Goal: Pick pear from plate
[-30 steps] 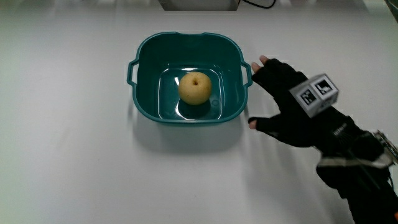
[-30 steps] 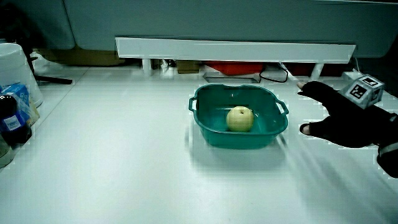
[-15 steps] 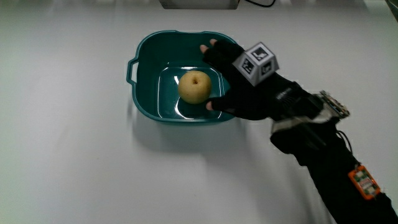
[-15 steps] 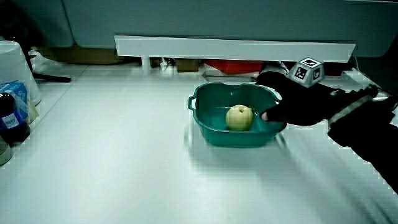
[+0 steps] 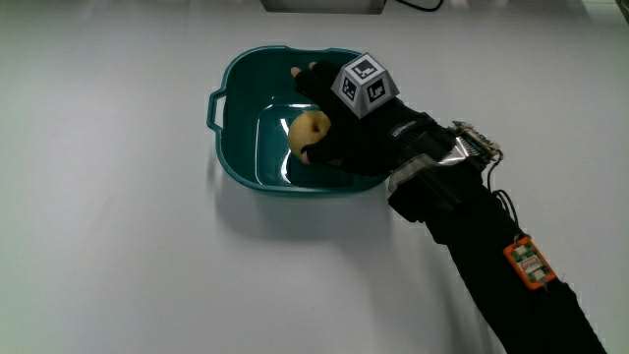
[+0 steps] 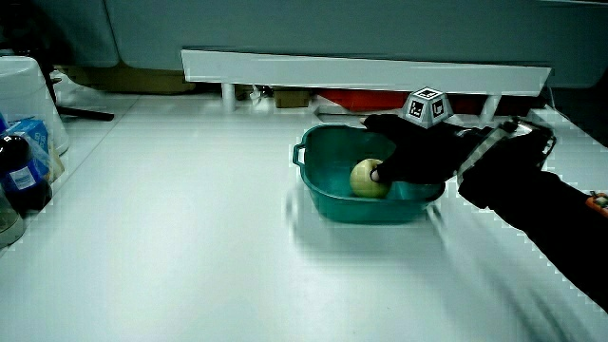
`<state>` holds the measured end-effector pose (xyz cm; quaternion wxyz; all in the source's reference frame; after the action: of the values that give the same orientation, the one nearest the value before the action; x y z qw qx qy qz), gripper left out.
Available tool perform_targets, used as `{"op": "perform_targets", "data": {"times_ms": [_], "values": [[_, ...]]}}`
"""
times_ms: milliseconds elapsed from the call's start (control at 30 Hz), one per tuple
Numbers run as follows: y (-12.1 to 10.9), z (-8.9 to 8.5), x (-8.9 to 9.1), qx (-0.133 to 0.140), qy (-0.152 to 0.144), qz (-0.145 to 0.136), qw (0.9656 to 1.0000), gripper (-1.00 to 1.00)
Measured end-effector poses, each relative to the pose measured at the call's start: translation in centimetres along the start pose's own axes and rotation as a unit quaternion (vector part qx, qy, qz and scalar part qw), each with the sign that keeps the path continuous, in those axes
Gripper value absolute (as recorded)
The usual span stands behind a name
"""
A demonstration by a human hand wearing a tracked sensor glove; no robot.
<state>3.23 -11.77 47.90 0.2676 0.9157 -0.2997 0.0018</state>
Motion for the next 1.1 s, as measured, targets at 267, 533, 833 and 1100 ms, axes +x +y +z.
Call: {"op": "perform_targets", "data": {"times_ms": [267, 533, 833, 1100], "values": [[2.1, -1.4, -1.2, -0.040, -0.017, -0.011, 0.9990, 0.00], [2.9, -3.5, -1.4, -0.073, -0.020, -0.014, 0.9970, 0.13], [2.9, -3.9, -1.2, -0.060, -0.015, -0.021, 0.9979, 0.52], [2.9, -3.9, -1.0, -0.055, -0.002, -0.017, 0.9983, 0.87]]}}
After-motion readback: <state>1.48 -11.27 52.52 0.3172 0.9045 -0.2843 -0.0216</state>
